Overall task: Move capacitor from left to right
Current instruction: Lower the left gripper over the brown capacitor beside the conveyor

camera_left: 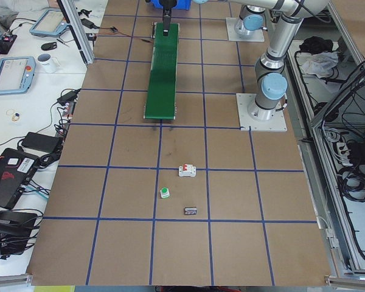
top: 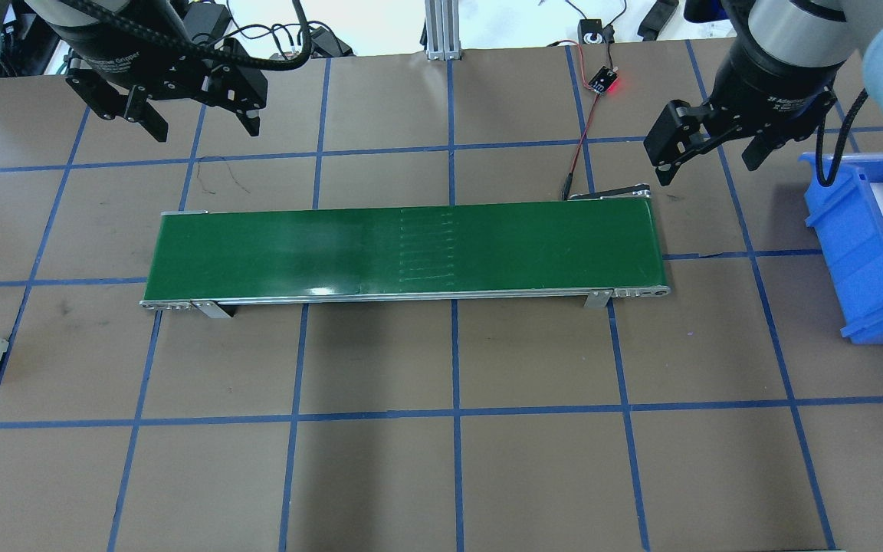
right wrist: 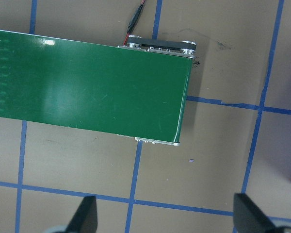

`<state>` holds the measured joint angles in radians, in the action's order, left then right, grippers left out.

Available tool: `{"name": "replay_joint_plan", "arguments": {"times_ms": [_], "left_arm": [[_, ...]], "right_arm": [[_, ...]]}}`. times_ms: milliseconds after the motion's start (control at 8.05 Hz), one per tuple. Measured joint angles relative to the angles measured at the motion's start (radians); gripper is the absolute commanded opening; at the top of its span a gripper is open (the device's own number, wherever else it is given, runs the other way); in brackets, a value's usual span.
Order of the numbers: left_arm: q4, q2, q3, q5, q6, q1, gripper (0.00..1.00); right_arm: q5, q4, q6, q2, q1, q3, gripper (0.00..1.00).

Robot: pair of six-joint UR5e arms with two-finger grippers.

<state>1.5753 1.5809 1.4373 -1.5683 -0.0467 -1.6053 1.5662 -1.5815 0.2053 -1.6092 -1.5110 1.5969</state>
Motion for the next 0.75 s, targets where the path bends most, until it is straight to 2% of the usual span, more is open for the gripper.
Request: {"name": "replay_joint_plan", "arguments": {"times_ms": [497, 745], "left_arm": [[0.001, 0.0, 0.001, -0.002, -0.001, 0.014, 1.0], [0.003, 0.005, 0.003, -0.005, 0.007, 0.129, 1.0]], "right_arm": [[0.0, 0.0, 0.0, 0.0, 0.0, 0.0, 1.0], [0.0, -0.001, 0.0, 0.0, 0.0, 0.0, 1.0]]}}
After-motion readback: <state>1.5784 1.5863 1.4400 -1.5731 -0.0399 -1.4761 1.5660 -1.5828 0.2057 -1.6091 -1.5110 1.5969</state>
